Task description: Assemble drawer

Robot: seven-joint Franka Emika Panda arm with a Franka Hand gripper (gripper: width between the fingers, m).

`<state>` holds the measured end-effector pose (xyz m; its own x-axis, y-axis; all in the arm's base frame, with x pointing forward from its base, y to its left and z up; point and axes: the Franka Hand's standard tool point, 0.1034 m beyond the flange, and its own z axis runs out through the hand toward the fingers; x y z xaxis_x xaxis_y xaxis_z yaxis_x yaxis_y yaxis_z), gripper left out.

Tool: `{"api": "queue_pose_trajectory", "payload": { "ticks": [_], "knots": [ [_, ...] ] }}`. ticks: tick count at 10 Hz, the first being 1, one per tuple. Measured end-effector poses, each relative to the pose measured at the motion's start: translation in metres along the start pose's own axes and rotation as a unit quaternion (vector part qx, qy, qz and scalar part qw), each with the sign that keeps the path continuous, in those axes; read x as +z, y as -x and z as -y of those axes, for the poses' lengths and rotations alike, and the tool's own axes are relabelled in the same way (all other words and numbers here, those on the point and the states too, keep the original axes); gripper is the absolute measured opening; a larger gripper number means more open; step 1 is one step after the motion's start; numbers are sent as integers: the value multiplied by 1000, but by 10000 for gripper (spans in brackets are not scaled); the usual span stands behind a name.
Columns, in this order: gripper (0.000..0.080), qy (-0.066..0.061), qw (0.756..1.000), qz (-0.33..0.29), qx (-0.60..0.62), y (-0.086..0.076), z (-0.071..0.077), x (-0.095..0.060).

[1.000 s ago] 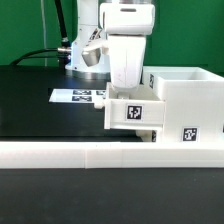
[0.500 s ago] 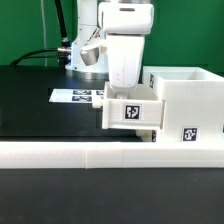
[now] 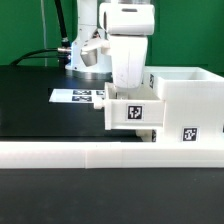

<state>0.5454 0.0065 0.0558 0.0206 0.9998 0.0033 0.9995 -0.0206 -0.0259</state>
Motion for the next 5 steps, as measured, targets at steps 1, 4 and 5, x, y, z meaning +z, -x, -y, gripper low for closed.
{"api": "queue_pose_trajectory", "payload": {
  "ticks": [1,4,5],
  "knots": [
    [42,0,1000,3,-13,0,0,1],
    [42,1,1000,2,-31,-4,-1,1],
    [42,1,1000,2,-30,-3,-1,1]
  ]
}}
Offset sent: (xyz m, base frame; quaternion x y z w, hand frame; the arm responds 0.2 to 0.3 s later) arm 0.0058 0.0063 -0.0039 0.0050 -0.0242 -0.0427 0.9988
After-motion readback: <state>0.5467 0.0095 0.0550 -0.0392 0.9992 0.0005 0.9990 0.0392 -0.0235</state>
